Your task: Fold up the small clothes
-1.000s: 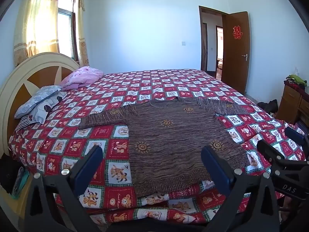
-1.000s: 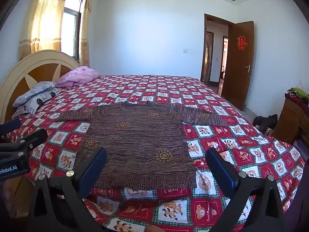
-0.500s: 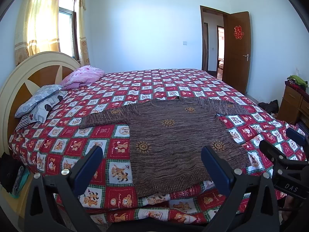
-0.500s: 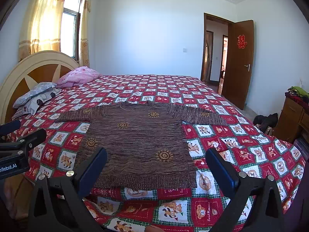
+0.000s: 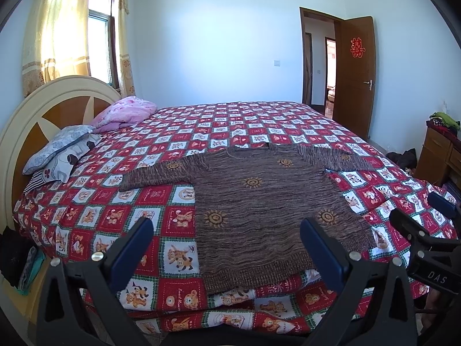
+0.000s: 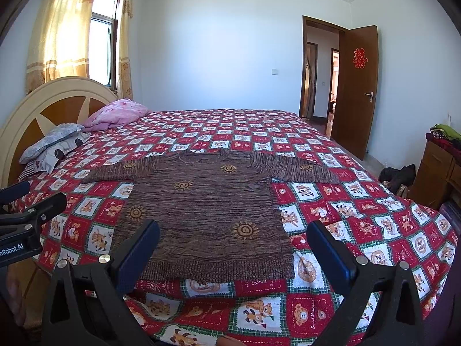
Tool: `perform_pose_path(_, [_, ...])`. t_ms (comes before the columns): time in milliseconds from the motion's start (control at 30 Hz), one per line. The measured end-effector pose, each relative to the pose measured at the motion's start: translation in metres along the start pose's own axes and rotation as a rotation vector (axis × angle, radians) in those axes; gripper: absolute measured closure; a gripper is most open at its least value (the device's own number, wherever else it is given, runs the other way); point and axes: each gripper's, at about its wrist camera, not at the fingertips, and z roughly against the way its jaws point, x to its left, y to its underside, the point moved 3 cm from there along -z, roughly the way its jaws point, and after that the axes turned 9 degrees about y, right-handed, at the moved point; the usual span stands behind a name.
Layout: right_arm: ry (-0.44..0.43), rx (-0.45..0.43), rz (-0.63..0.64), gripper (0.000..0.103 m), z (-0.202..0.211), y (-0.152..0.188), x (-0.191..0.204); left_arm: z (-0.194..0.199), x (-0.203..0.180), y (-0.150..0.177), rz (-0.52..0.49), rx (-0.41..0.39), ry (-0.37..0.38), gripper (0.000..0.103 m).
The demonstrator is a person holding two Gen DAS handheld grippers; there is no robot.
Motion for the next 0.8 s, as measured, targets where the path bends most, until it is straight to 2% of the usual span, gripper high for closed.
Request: perform_pose_path(800, [-0.012, 0.025, -0.009, 0.001, -0.0025, 0.0022, 0.0006, -0.0007, 0.0019, 0.0027, -0.002, 0.004, -0.004, 0.0])
